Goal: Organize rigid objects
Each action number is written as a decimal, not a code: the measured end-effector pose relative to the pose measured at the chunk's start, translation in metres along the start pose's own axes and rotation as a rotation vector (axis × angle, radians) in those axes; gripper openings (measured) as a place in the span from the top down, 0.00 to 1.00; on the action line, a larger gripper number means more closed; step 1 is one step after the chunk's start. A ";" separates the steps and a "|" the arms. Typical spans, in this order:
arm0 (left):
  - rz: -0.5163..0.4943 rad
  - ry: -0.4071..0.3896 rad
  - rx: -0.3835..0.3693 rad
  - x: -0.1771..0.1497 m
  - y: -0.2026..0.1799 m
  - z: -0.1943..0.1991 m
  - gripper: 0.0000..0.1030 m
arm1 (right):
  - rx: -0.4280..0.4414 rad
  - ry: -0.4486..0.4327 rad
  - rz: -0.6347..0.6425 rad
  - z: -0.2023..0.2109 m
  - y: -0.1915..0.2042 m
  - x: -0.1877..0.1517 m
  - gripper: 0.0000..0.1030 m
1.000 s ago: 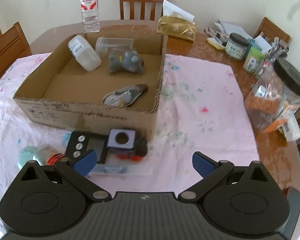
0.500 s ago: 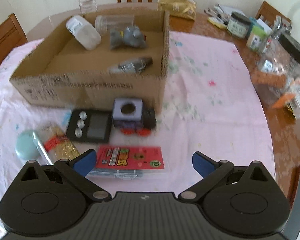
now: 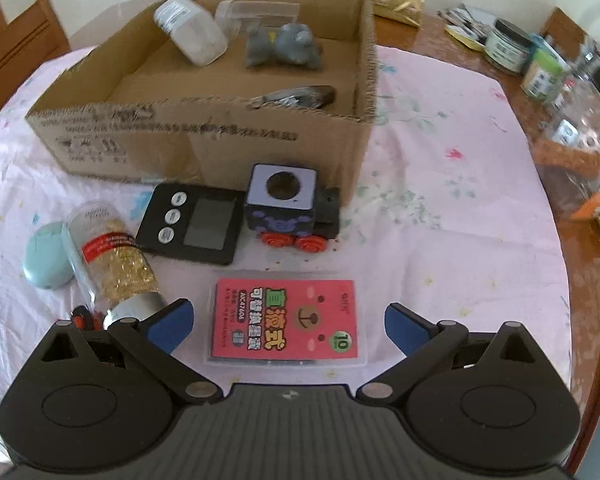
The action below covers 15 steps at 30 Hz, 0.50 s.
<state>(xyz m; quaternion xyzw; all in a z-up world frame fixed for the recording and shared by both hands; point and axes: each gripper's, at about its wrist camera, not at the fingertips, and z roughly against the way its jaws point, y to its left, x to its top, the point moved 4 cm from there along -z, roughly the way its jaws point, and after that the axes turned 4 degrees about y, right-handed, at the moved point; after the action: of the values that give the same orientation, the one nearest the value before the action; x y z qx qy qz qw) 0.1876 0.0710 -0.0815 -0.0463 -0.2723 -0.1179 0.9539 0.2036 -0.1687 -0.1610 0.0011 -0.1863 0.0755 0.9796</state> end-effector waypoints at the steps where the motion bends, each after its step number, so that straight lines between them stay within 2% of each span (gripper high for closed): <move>1: -0.001 0.004 -0.002 -0.001 -0.001 -0.001 0.05 | -0.013 -0.002 0.012 -0.002 0.002 0.000 0.00; 7: -0.031 0.037 -0.026 -0.009 -0.010 -0.010 0.05 | -0.077 -0.008 0.001 -0.009 -0.012 -0.007 0.00; 10: -0.084 0.053 -0.040 -0.014 -0.018 -0.018 0.05 | -0.017 0.008 -0.073 -0.010 -0.031 -0.012 0.00; 15: -0.230 0.083 -0.026 -0.023 -0.031 -0.040 0.05 | -0.015 0.002 -0.053 -0.008 -0.035 -0.015 0.00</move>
<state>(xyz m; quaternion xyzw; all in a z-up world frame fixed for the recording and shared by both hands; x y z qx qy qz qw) 0.1816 0.0392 -0.1266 -0.0223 -0.2345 -0.2319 0.9438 0.1981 -0.2047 -0.1731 -0.0012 -0.1859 0.0479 0.9814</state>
